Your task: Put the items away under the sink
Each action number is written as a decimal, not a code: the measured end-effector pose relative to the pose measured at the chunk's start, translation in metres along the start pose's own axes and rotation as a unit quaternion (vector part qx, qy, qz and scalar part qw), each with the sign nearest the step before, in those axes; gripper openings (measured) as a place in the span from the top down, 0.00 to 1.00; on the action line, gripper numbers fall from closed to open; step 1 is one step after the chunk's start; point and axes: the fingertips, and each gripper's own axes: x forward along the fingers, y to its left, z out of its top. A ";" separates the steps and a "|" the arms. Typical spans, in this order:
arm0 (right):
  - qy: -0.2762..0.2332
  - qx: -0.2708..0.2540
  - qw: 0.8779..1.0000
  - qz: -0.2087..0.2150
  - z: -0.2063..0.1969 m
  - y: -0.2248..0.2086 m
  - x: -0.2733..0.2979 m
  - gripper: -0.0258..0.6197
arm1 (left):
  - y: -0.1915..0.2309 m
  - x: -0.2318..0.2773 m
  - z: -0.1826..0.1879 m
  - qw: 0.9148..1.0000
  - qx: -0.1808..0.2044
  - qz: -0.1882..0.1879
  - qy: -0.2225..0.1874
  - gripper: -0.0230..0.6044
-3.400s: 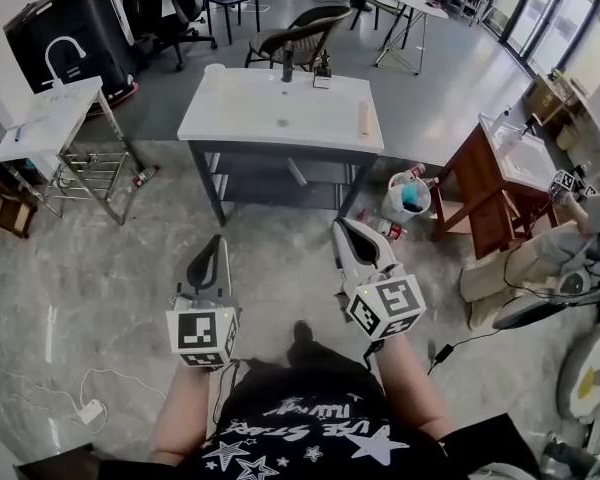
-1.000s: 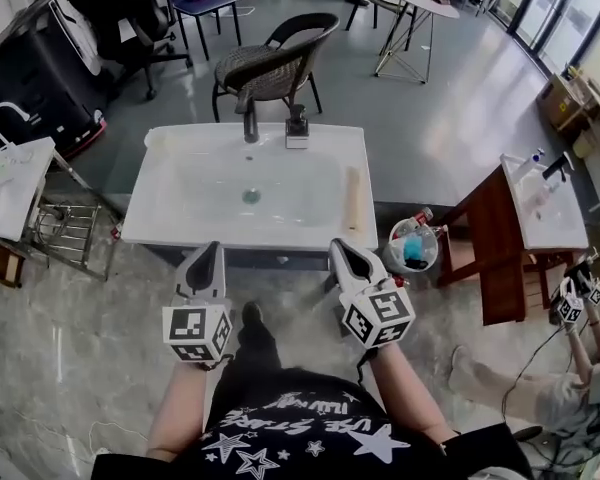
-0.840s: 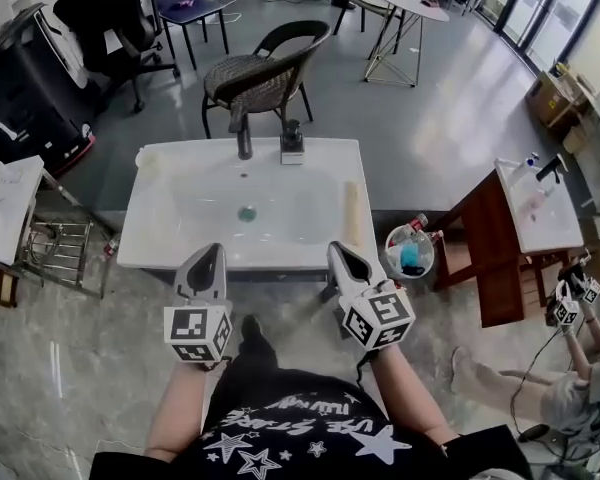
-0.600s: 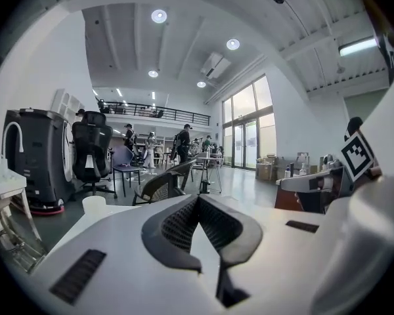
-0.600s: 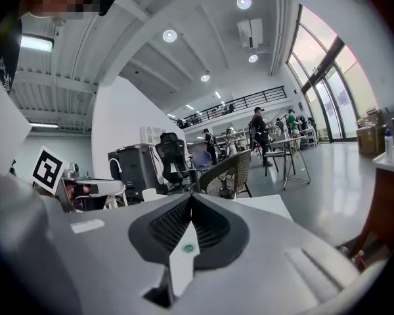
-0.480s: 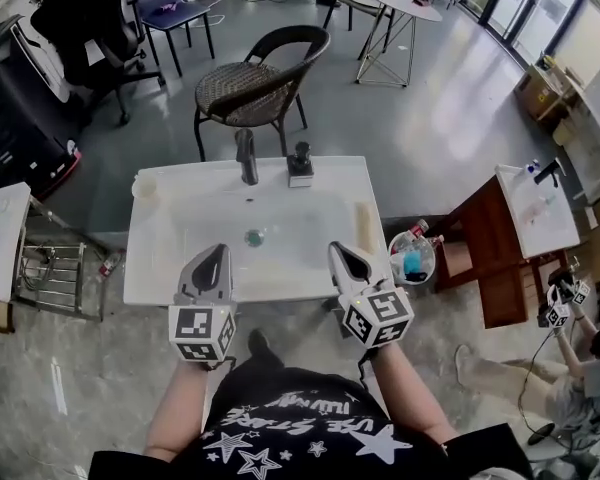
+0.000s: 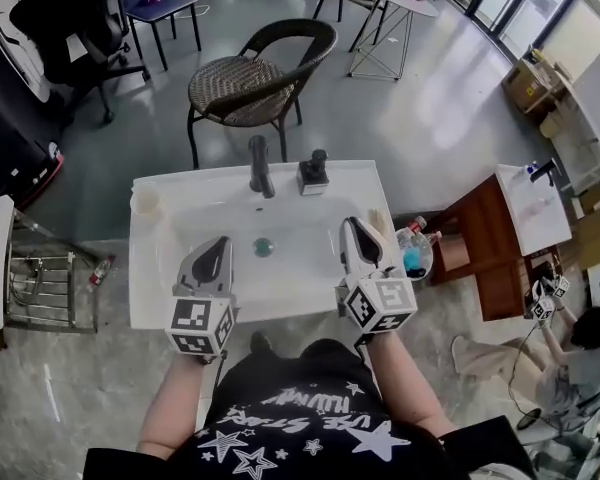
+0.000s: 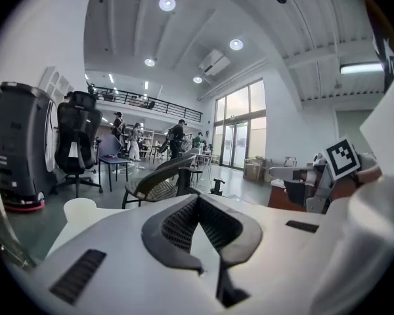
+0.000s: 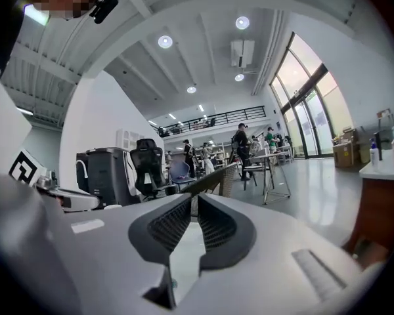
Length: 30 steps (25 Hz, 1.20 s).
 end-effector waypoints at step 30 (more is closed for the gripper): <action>0.072 -0.033 0.997 -0.026 -0.073 -0.047 0.166 0.67 | 0.059 0.098 -0.007 0.996 0.005 0.063 0.069 0.95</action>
